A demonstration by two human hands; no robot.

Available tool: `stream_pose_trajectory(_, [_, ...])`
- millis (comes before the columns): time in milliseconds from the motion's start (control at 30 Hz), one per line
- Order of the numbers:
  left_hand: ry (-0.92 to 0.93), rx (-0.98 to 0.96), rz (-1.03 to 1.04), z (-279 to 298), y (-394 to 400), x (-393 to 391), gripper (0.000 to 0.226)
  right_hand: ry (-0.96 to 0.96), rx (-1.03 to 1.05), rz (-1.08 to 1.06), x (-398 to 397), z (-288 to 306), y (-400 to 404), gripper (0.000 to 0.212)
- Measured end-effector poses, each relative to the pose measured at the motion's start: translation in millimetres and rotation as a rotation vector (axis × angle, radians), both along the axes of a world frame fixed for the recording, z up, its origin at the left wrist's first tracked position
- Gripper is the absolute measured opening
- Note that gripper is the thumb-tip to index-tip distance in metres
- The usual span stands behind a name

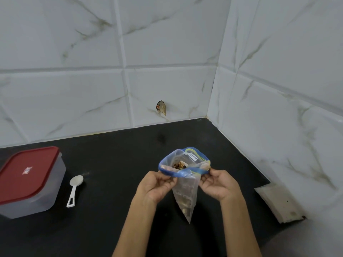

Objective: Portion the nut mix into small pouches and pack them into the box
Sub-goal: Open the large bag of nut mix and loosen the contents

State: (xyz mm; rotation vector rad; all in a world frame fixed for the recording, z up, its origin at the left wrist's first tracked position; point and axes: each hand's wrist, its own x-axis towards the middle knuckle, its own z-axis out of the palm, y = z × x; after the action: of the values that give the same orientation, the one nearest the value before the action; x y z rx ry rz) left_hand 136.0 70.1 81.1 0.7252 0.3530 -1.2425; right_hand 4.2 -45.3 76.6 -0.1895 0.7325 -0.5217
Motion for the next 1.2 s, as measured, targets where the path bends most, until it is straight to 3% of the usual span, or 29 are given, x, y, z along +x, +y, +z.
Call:
stream_pose_trajectory(133, [-0.132,0.090,-0.061,0.5,-3.6,-12.9,0.038,0.157,-0.236,0.039,0.7,-0.8,2.6,0.019])
stream_pose_trajectory(200, [-0.292,0.141,-0.128,1.1,-1.4,-18.9,0.036,0.430,-0.523,0.048,-1.7,3.1,1.9,0.019])
stream_pose_trajectory(300, [-0.429,0.231,-0.180,2.7,5.9,-29.0,0.021,1.015,-0.945,0.118,-10.8,15.1,9.6,0.033])
stream_pose_trajectory(367, [-0.464,0.275,-0.191,-0.9,11.8,-37.4,0.026,1.204,-1.042,0.282,-16.7,25.6,21.4,0.042])
stream_pose_trajectory(467, [-0.465,0.275,-0.226,-7.6,20.8,-51.6,0.028,1.068,-0.929,0.507,-19.4,38.3,40.4,0.055])
stream_pose_trajectory(567, [-0.413,0.221,-0.252,-7.0,26.8,-63.8,0.005,0.955,-0.945,0.634,-15.0,38.0,50.6,0.036])
stream_pose_trajectory(633, [-0.380,0.181,-0.235,-4.6,27.8,-66.8,0.007,0.880,-0.937,0.596,-13.2,35.0,51.4,0.016])
stream_pose_trajectory(733, [-0.313,0.142,-0.191,-2.2,29.3,-66.8,0.014,0.744,-0.864,0.530,-16.5,30.9,48.5,0.007])
stream_pose_trajectory(967, [-0.185,0.036,-0.038,-2.9,18.3,-59.5,0.012,0.450,-0.661,0.298,-20.4,21.7,45.8,0.009])
stream_pose_trajectory(1100, [-0.093,-0.037,-0.003,-7.4,11.5,-57.0,0.018,0.239,-0.291,0.100,-13.5,9.3,45.6,0.013])
stream_pose_trajectory(1200, [-0.079,-0.040,-0.004,-13.7,9.4,-57.2,0.029,0.204,-0.135,0.097,-11.4,0.3,48.8,0.022])
